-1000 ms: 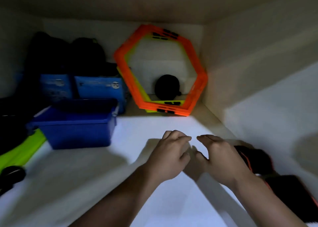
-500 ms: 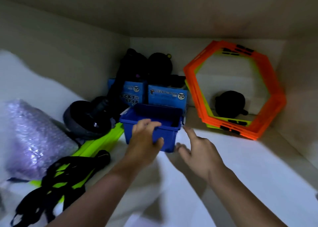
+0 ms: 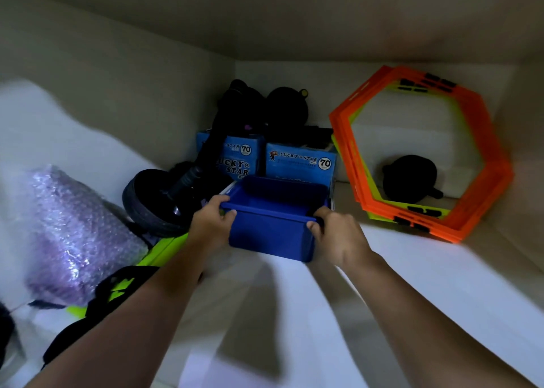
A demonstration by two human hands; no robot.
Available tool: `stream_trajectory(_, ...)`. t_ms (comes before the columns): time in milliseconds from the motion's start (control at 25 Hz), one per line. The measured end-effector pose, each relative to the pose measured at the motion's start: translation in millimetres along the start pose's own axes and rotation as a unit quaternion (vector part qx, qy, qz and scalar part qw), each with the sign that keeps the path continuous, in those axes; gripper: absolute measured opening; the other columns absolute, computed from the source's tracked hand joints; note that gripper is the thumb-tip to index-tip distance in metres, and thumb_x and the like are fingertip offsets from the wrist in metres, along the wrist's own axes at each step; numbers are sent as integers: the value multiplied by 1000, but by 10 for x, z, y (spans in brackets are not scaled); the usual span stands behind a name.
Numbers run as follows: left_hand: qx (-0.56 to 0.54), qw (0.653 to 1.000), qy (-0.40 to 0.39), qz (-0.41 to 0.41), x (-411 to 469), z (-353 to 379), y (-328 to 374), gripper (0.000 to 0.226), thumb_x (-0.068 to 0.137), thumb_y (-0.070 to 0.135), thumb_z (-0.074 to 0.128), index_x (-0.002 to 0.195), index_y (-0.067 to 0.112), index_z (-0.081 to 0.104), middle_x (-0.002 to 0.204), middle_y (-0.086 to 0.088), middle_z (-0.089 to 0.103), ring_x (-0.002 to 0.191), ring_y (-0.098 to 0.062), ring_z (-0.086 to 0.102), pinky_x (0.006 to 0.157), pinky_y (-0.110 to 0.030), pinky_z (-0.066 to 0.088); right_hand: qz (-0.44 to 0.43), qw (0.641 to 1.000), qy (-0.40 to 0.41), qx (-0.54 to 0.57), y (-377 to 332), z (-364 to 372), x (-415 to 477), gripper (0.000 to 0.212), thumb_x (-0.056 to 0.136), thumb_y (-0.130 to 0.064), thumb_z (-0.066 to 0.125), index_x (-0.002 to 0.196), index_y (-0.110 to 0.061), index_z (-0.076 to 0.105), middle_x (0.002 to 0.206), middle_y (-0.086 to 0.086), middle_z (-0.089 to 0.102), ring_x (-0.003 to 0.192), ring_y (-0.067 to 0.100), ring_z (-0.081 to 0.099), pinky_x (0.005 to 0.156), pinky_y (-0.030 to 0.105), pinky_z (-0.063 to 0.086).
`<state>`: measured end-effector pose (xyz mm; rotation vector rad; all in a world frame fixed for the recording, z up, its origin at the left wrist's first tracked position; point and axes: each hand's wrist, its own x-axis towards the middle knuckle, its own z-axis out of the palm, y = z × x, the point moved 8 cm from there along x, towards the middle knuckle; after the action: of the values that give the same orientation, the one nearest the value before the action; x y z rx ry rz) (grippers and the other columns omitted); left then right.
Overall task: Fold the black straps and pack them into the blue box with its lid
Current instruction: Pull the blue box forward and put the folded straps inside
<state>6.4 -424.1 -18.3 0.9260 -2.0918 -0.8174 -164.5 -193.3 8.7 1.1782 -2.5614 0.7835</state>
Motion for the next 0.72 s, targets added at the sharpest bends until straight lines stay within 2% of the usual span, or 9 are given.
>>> stream_trajectory(160, -30, 999, -2, 27, -112, 112, 201, 27, 95, 22, 59, 121, 18, 65, 98, -4, 66, 93, -23, 63, 79, -26, 42, 11, 999, 15, 37, 265, -135, -120, 21, 97, -37, 54, 108, -23, 65, 89, 10, 75, 86, 34, 69, 70, 37, 54)
stream_trajectory(280, -71, 995, -10, 68, -339, 361, 479, 22, 93, 19, 59, 113, 21, 69, 97, -1, 69, 91, -21, 64, 76, -28, 44, 43, 997, 32, 52, 669, -406, -381, 21, 96, -36, 57, 113, -25, 65, 90, 3, 76, 87, 25, 70, 75, 37, 56)
stream_trajectory(440, -85, 989, -70, 104, -726, 811, 935, 18, 92, 23, 61, 106, 29, 69, 79, 4, 66, 79, -20, 65, 74, -30, 49, 94, 990, 73, 75, 1234, -889, -928, 22, 96, -29, 61, 117, -25, 67, 91, -1, 77, 89, 19, 71, 80, 31, 53)
stream_trajectory(480, -87, 986, -88, 111, -844, 888, 1042, 17, 93, 25, 60, 106, 32, 68, 75, 7, 62, 77, -18, 64, 73, -30, 47, 105, 988, 80, 79, 1346, -990, -1074, 22, 96, -28, 61, 117, -27, 67, 91, -2, 77, 88, 17, 71, 78, 28, 52)
stream_trajectory(600, -106, 981, -114, 116, -1175, 987, 1212, 15, 91, 34, 58, 100, 44, 64, 73, 12, 62, 76, -12, 65, 70, -28, 44, 126, 983, 93, 96, 1570, -1181, -1433, 24, 97, -28, 61, 119, -30, 66, 93, -8, 77, 84, 2, 69, 69, 7, 46)
stream_trajectory(720, -154, 973, -113, 126, -1468, 978, 1267, 16, 88, 38, 59, 99, 47, 66, 84, 9, 71, 81, -13, 70, 76, -36, 56, 131, 978, 110, 116, 1653, -1314, -1708, 24, 97, -27, 61, 120, -34, 65, 94, -13, 77, 87, -12, 65, 67, 0, 44)
